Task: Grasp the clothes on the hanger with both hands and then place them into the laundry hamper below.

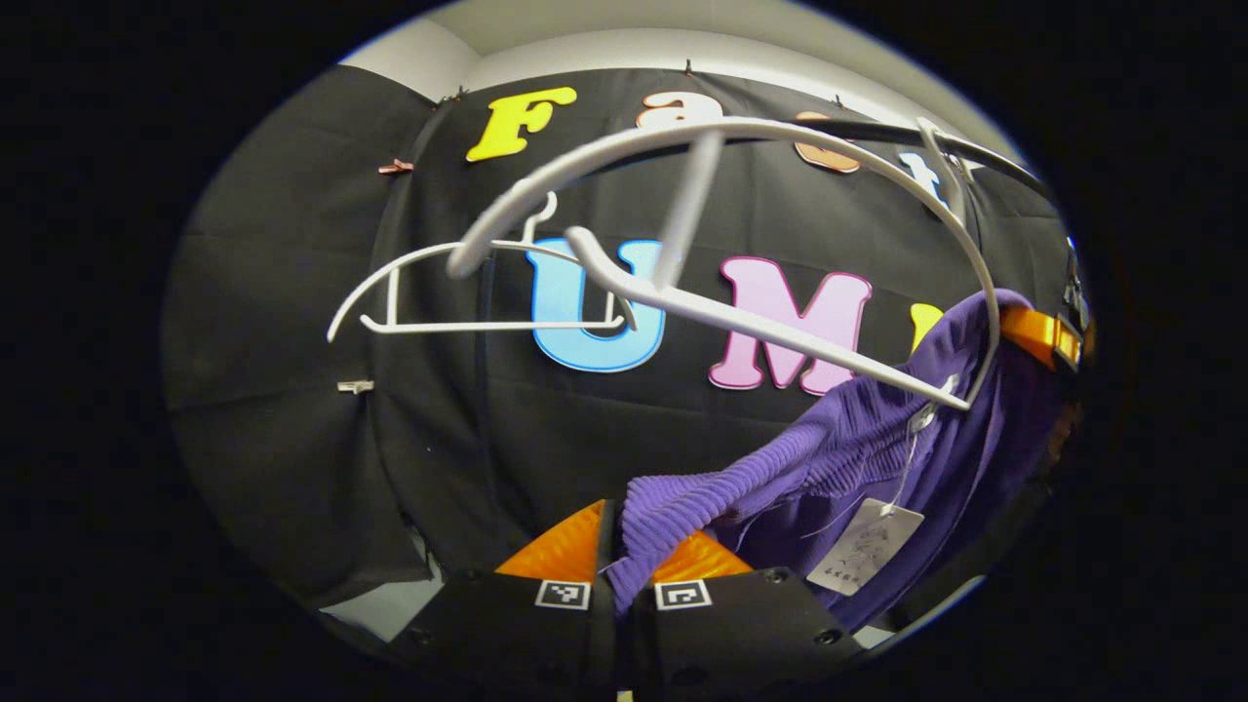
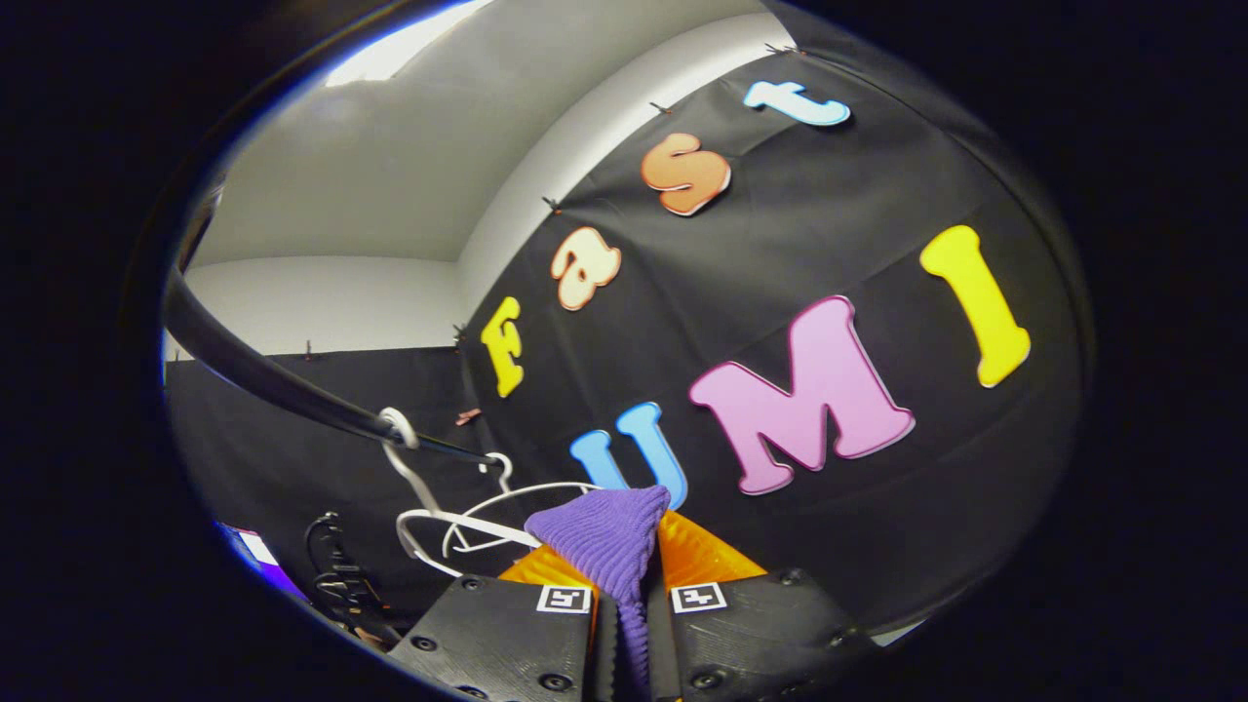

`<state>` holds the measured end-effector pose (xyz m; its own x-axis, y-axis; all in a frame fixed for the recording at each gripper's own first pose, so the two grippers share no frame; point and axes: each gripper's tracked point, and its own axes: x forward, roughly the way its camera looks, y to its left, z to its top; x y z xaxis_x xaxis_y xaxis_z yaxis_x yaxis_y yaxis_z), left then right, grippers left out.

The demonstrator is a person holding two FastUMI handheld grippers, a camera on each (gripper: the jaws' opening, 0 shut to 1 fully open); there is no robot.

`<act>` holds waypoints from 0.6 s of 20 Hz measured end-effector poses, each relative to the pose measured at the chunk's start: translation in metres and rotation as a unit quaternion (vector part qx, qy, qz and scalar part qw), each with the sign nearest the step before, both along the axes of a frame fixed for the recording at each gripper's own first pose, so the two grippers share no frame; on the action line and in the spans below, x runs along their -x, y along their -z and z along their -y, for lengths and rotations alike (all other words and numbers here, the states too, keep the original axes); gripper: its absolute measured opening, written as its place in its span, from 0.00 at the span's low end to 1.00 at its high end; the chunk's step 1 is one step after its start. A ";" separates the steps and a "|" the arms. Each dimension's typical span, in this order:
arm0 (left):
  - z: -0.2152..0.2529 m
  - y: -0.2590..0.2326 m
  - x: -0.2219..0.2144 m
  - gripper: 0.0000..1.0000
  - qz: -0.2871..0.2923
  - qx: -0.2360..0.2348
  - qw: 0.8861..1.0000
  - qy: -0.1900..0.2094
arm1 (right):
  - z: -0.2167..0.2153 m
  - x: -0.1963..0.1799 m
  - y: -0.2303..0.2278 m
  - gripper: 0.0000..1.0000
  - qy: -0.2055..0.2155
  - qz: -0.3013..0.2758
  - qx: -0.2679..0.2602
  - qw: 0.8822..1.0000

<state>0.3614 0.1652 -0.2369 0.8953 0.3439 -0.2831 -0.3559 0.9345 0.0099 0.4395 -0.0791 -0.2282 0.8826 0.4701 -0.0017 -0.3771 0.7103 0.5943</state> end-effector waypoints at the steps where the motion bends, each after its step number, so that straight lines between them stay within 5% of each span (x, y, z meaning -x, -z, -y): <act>1: 0.008 0.005 0.001 0.10 -0.007 0.003 1.000 0.008 | 0.008 0.000 0.011 0.15 0.014 -0.014 0.011 1.000; 7: 0.060 0.042 0.007 0.10 -0.041 0.049 0.996 0.057 | 0.030 0.019 0.088 0.15 0.055 -0.088 0.116 0.988; 12: 0.101 0.059 0.011 0.10 -0.062 0.062 0.991 0.105 | 0.008 0.063 0.127 0.16 0.029 -0.142 0.150 0.978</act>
<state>0.3503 0.0640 -0.2954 0.8989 0.1083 -0.4246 -0.1558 0.9847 -0.0786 0.3763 -0.0868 -0.3554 0.8520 0.3596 -0.3805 -0.1804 0.8839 0.4314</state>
